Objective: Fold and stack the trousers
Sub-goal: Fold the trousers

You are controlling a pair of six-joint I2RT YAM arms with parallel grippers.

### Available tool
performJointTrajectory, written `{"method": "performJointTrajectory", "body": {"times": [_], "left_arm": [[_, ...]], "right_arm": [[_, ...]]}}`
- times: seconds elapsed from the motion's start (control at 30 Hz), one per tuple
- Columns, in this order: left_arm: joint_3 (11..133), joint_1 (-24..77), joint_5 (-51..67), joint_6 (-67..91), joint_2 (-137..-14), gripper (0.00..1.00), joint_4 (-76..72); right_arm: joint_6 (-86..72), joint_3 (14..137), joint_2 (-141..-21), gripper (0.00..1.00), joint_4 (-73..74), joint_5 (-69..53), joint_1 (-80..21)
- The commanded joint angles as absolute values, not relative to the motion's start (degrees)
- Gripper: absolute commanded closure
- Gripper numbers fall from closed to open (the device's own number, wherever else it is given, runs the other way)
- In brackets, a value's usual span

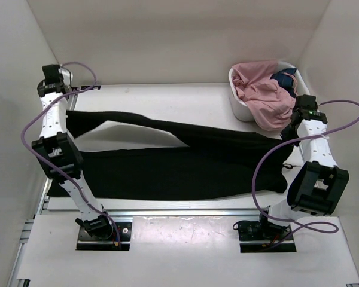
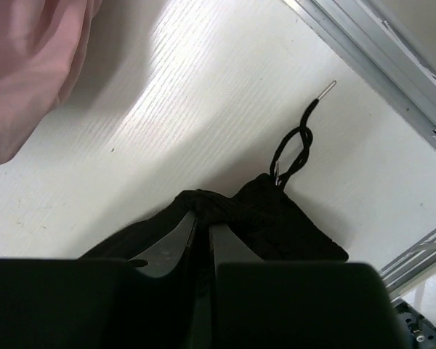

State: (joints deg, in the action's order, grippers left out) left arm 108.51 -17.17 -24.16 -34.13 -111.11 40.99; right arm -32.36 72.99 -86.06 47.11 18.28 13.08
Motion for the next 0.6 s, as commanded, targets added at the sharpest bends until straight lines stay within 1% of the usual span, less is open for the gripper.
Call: {"method": "performJointTrajectory", "body": {"times": [0.0, 0.17, 0.3, 0.4, 0.5, 0.53, 0.57], "left_arm": [[104.2, -19.5, -30.4, -38.6, -111.1, 0.86, 44.7], [103.7, -21.4, -30.1, -39.4, -109.2, 0.86, 47.3], [98.9, -22.8, -30.2, -40.3, -104.8, 0.86, 47.3], [98.3, -24.6, -30.8, -41.1, -103.2, 0.86, 47.3], [92.3, -27.5, -30.8, -40.4, -98.6, 0.86, 48.1], [86.8, -28.4, -30.0, -40.4, -95.1, 0.86, 48.1], [83.8, -29.3, -29.4, -40.4, -93.3, 0.86, 48.1]], "right_arm": [[-30.4, 72.4, -85.0, 1.00, 44.6, 22.0, 15.1], [-30.4, 71.9, -83.8, 1.00, 44.6, 20.3, 15.1], [-30.4, 70.3, -80.0, 1.00, 44.6, 19.0, 15.1], [-31.5, 69.2, -76.9, 1.00, 46.7, 19.0, 15.1], [-33.8, 64.1, -72.5, 1.00, 50.3, 19.0, 15.1], [-34.4, 62.2, -71.2, 1.00, 51.4, 19.0, 15.1], [-35.2, 60.1, -68.6, 1.00, 52.0, 19.0, 15.1]]}}
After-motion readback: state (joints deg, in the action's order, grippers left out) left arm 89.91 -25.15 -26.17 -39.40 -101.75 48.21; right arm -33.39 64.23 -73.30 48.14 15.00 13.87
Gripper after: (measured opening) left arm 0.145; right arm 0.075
